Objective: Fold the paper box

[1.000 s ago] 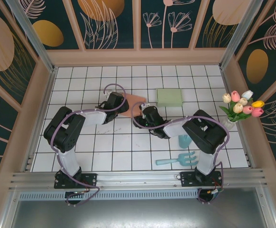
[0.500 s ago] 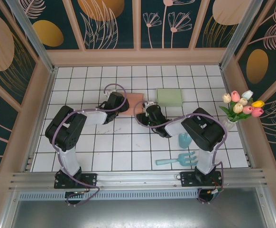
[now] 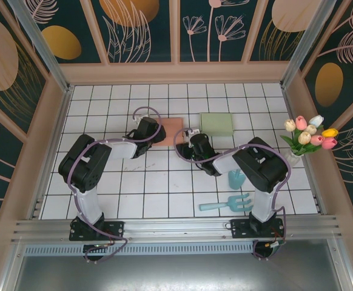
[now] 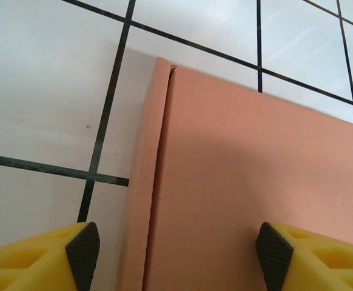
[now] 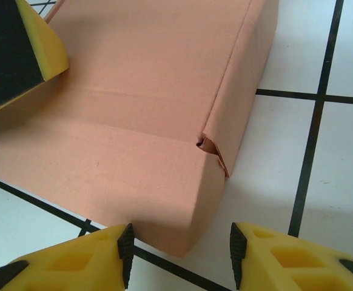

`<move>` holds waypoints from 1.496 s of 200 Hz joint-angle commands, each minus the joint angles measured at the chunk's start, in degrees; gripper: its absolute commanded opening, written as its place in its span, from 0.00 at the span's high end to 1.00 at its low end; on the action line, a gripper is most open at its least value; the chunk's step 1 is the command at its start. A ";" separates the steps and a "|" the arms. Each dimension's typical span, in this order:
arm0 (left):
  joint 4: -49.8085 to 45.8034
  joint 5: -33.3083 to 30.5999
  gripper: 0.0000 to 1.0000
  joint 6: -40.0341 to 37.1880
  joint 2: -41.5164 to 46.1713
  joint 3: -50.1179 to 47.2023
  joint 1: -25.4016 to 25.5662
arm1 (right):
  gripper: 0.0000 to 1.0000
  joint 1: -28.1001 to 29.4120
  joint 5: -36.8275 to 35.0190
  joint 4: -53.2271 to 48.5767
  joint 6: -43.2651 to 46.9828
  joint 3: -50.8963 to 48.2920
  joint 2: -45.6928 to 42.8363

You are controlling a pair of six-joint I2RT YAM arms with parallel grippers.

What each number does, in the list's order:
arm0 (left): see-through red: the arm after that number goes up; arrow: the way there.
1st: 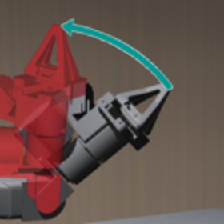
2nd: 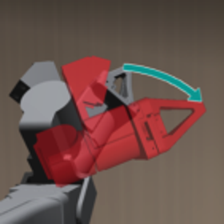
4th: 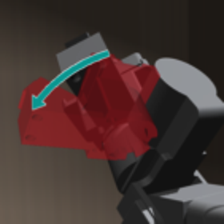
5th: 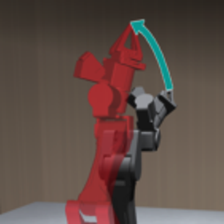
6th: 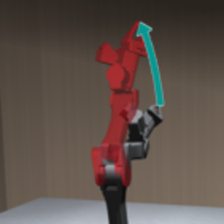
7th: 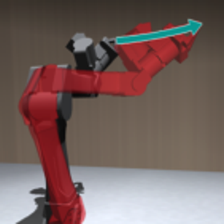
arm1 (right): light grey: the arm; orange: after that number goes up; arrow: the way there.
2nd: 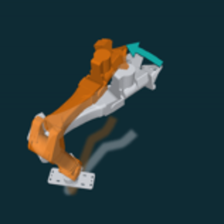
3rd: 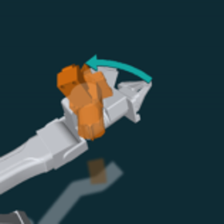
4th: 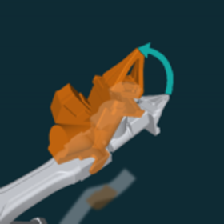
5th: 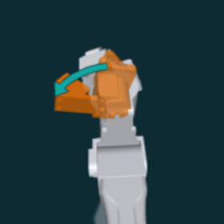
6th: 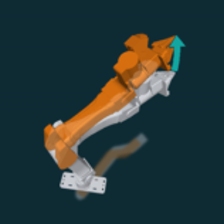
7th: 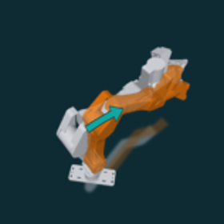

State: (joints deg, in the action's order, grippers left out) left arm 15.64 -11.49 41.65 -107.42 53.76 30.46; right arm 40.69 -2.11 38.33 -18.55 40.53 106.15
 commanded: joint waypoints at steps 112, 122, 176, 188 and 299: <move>-9.30 3.22 0.25 2.34 -4.22 -0.50 0.32 | 0.45 -2.00 -1.81 -12.96 -2.45 2.84 -9.77; -9.57 3.39 0.22 2.46 -4.14 -0.20 0.38 | 0.44 -3.53 0.01 -13.80 -2.35 4.34 -8.59; -11.04 4.17 0.17 2.54 -3.55 1.23 0.39 | 0.44 -11.29 11.95 -11.22 -3.15 11.23 -1.15; -11.33 4.26 0.18 2.31 -3.65 1.60 0.38 | 0.44 -11.82 12.80 -11.07 -2.90 12.84 0.49; -12.91 6.71 0.16 6.81 -0.51 5.76 0.39 | 0.54 -10.77 13.51 -10.56 -3.52 15.39 7.70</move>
State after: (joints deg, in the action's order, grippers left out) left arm 8.01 -7.57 46.00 -108.18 58.52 30.37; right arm 28.88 12.01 27.94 -21.98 56.21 112.68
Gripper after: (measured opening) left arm 0.828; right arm 0.461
